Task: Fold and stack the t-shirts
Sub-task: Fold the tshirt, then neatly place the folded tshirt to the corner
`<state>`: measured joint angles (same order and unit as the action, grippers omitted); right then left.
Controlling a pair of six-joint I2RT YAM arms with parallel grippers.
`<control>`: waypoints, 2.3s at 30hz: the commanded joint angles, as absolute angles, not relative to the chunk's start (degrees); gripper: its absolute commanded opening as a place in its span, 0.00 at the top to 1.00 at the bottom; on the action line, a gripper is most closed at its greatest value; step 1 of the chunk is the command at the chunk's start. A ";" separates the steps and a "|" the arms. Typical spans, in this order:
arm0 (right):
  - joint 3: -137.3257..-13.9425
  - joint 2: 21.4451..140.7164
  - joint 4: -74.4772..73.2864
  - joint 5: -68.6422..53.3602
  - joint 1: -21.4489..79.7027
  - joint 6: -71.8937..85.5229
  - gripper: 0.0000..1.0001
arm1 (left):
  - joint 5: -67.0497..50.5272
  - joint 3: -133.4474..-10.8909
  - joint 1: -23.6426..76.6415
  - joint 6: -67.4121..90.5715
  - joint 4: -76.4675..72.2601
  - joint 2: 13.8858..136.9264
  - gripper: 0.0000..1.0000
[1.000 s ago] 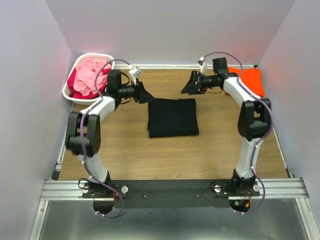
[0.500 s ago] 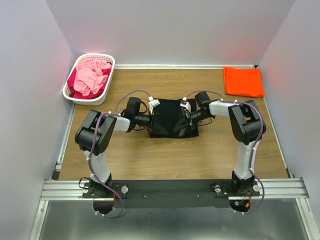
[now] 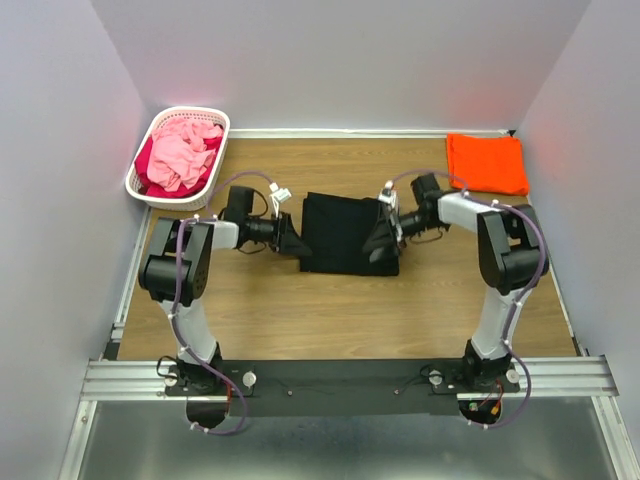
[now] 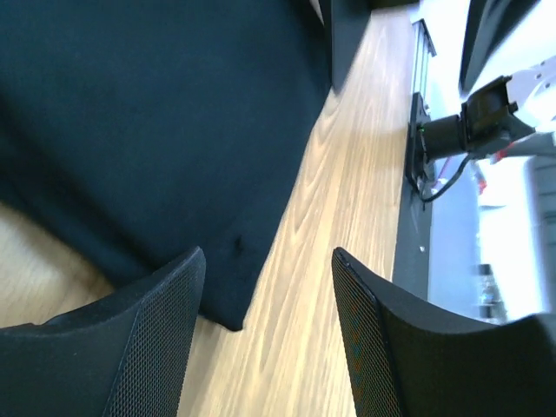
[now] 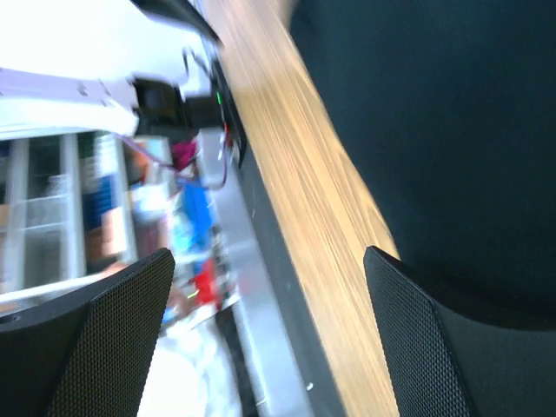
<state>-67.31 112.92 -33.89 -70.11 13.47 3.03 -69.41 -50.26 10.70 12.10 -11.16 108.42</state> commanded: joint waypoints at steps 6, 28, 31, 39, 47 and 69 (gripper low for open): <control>-91.99 119.07 -35.60 -63.90 9.67 2.28 0.07 | -66.98 -68.81 13.88 18.07 -18.73 104.66 0.32; -115.92 147.66 -29.27 -59.94 5.10 7.46 0.38 | -57.57 -83.15 7.12 34.11 -32.53 135.18 0.41; -120.13 145.47 -29.53 -59.42 5.01 8.08 0.32 | -57.66 -81.75 5.28 32.96 -31.47 129.74 0.37; -116.38 128.34 -30.23 -53.88 5.01 6.33 0.00 | -46.07 -84.90 3.43 5.12 -2.51 106.54 0.19; -98.10 106.82 -33.83 -40.28 5.01 1.68 0.00 | -30.37 -81.40 6.49 -9.82 8.61 90.38 0.11; -71.64 98.35 -34.28 -35.42 -8.70 13.18 0.00 | -9.23 -79.79 55.45 -43.59 0.88 103.87 0.50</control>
<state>-73.43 97.19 -33.93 -33.52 -7.75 11.03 -11.35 -75.94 54.08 -40.60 2.48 98.30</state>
